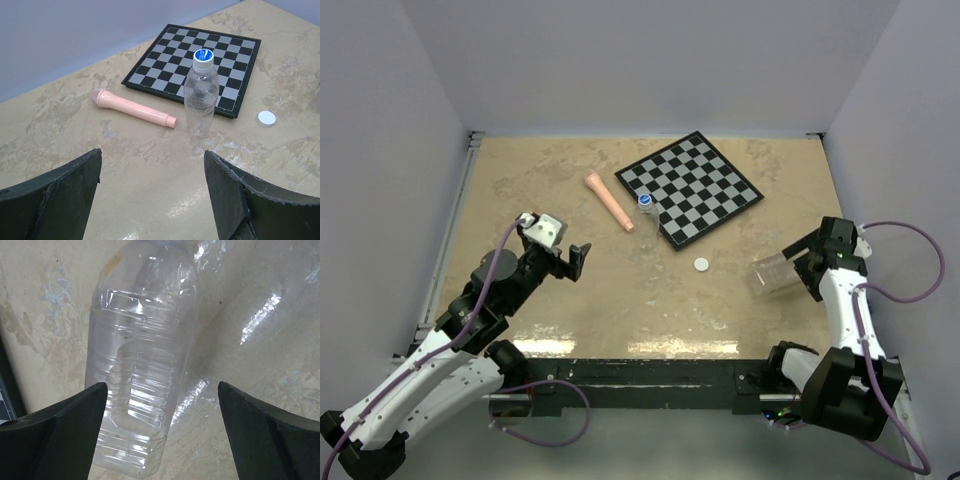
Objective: Screw on the bottle caps
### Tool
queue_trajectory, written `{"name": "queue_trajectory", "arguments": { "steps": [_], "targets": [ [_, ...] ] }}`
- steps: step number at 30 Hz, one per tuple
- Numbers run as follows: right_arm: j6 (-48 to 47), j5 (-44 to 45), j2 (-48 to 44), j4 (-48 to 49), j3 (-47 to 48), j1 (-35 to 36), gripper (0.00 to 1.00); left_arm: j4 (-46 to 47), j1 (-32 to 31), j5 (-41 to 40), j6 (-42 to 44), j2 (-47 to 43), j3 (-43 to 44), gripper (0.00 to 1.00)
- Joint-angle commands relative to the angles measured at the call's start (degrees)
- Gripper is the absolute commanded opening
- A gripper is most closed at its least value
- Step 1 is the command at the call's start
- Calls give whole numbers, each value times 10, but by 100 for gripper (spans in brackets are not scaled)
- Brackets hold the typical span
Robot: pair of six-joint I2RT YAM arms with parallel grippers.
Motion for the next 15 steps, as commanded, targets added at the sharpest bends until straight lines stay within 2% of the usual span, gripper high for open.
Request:
{"name": "queue_trajectory", "arguments": {
  "steps": [1, 8, 15],
  "targets": [
    [9, -51, -7, 54, -23, -5, 95, 23, 3, 7, 11, -5, -4, 87],
    [-24, -74, 56, 114, -23, -4, 94, 23, 3, 8, 11, -3, -4, 87],
    [-74, -60, 127, 158, 7, -5, 96, 24, 7, 14, 12, 4, -4, 87]
  ]
}}
